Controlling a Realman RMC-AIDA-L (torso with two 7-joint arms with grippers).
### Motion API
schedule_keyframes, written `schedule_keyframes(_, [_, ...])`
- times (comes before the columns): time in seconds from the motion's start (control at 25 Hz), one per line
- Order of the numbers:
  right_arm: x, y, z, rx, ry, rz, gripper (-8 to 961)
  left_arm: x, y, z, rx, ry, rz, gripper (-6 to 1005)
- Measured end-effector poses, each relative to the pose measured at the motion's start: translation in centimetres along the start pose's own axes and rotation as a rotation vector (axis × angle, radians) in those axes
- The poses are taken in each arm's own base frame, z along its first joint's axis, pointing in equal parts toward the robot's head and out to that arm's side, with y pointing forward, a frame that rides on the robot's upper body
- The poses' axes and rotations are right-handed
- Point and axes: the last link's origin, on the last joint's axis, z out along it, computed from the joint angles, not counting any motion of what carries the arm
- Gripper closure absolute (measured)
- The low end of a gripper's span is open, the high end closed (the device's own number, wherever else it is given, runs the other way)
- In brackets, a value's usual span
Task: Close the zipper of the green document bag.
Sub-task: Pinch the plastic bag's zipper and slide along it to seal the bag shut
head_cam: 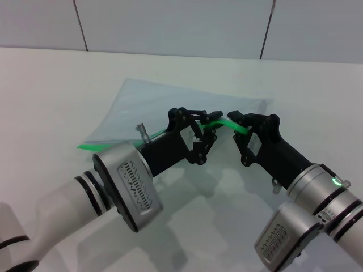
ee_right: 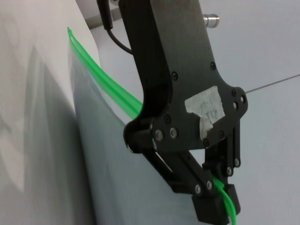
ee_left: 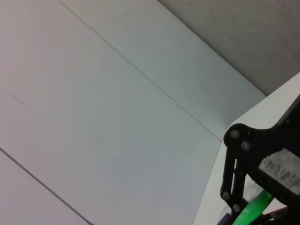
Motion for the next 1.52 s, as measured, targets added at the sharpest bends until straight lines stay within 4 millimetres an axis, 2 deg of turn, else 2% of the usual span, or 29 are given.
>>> schedule_keyframes(0.68, [0.8, -0.7, -0.1, 0.038, 0.019, 0.050, 901, -0.1, 0.0, -0.1, 0.002, -0.011, -0.006, 916])
schedule_keyframes(1.0, [2.4, -1.7, -0.8, 0.108, 0.046, 0.114, 901, -0.2, 0.0, -0.1, 0.003, -0.014, -0.010, 917])
schedule_keyframes(1.52, [6.3, -3.8, -2.5, 0.249, 0.152, 0.214, 900, -0.4, -0.3, -0.2, 0.026, -0.027, -0.018, 917])
